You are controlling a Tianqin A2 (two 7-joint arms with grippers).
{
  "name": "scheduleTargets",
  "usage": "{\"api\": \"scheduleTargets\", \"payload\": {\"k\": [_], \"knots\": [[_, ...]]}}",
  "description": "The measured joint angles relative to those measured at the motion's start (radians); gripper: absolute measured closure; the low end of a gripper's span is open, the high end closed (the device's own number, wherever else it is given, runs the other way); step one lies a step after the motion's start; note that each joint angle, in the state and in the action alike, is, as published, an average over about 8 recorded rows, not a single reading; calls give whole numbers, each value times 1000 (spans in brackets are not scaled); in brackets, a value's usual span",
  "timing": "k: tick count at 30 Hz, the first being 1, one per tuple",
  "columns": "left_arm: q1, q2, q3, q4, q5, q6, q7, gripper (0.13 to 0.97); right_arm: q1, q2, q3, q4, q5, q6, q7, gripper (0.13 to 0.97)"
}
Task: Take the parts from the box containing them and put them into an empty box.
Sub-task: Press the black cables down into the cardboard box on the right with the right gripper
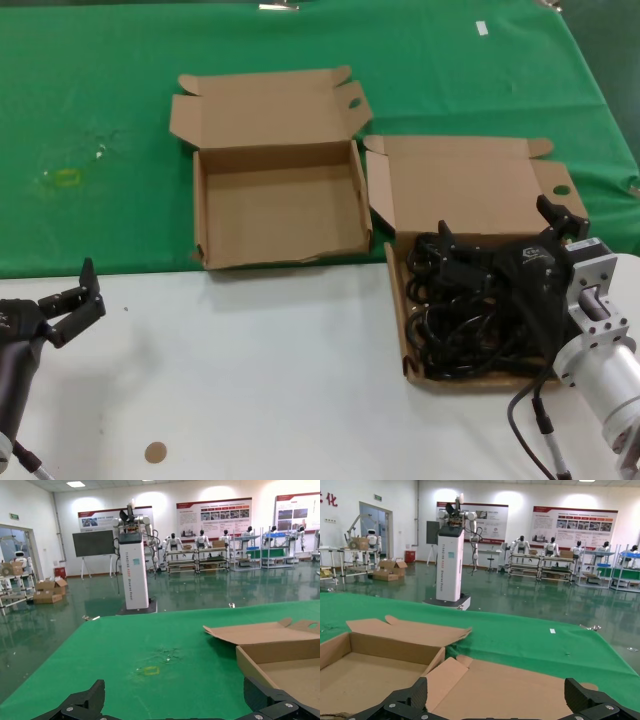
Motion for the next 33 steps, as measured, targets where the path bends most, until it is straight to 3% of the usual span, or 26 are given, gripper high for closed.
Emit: {"api": "scheduleTargets", "payload": {"k": [33], "knots": [[0,0,0,0,0,0,0,132,0,0,0,0,0,0,0,129]]}}
